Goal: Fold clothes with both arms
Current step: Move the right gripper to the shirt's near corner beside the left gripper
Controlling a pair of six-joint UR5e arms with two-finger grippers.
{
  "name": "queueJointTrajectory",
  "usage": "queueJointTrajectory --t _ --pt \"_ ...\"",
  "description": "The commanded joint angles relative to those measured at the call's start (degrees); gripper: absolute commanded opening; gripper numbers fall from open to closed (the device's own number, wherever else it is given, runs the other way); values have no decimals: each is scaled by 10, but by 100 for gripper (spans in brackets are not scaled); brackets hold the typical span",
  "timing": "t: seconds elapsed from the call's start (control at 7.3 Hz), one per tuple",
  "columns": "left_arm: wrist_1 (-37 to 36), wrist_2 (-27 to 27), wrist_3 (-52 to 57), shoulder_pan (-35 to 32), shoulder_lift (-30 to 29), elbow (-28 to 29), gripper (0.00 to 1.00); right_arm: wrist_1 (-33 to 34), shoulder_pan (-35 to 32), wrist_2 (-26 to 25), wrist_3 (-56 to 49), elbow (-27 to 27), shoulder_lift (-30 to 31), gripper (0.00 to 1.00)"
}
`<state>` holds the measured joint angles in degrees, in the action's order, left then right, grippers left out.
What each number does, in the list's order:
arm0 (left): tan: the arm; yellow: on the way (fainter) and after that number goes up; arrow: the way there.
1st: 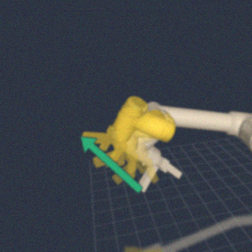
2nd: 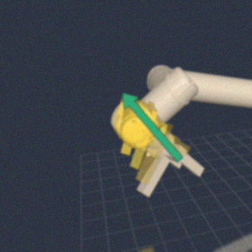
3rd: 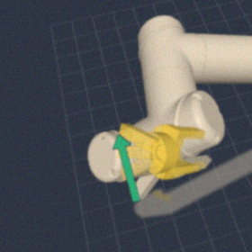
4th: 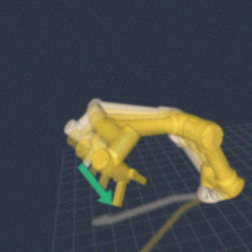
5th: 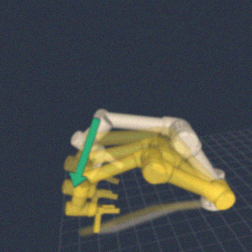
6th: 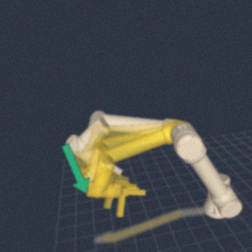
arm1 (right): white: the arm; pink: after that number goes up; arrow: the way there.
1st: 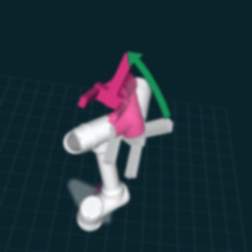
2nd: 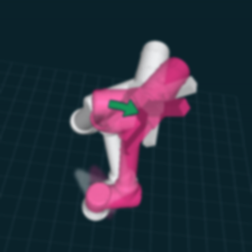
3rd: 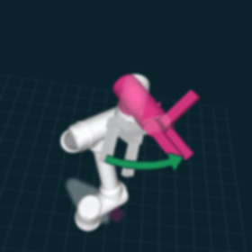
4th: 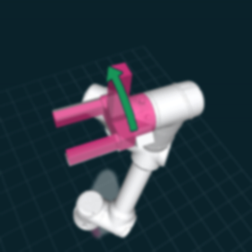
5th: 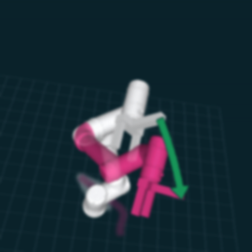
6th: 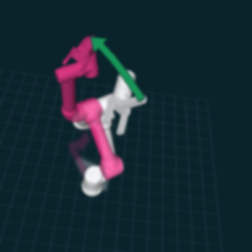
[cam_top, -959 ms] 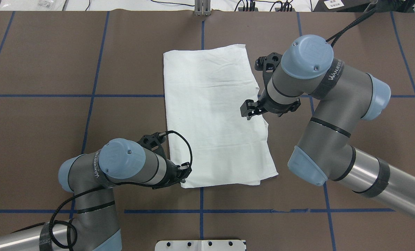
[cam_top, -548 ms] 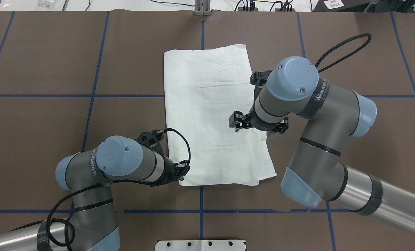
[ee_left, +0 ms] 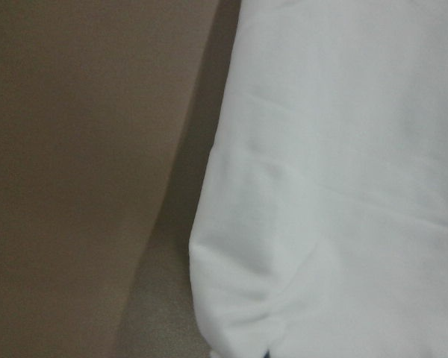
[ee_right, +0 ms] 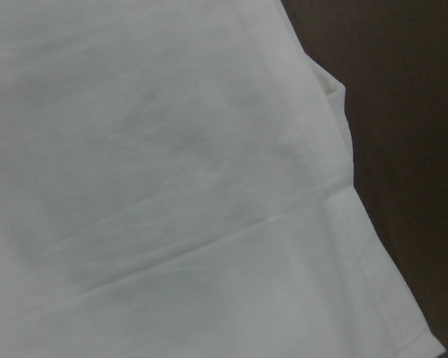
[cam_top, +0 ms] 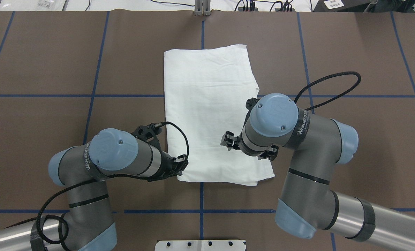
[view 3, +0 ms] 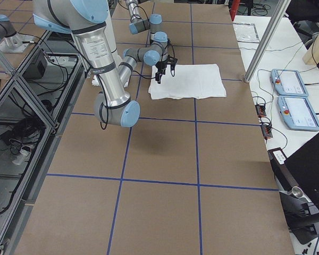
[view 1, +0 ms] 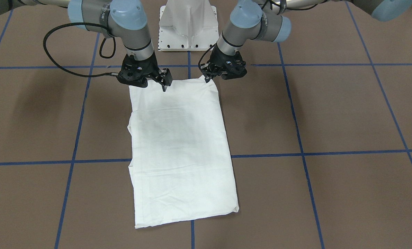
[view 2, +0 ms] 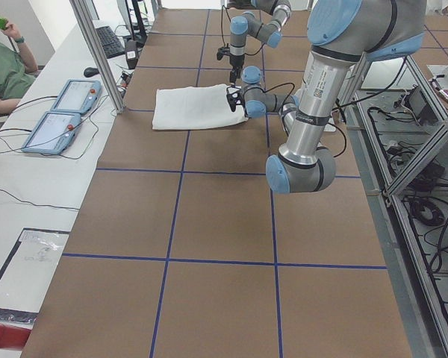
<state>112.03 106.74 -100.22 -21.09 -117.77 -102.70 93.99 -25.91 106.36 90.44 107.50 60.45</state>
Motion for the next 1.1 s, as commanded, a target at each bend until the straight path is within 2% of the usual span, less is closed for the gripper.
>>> queueJointTrajectory --t 0.0,0.14,0.27,0.55,0.96 --pt "-9 1 0 -1 0 -8 0 0 14 -11 49 1 16 100" --pt "-9 0 0 -1 0 -8 0 -19 16 -13 56 4 31 100" --pt "-9 0 0 -1 0 -8 0 -81 16 -14 77 19 78 100" --pt "-9 0 0 -1 0 -8 0 -87 28 -14 95 17 87 100" --pt "-9 0 0 -1 -1 -8 0 -55 61 -32 113 11 83 100"
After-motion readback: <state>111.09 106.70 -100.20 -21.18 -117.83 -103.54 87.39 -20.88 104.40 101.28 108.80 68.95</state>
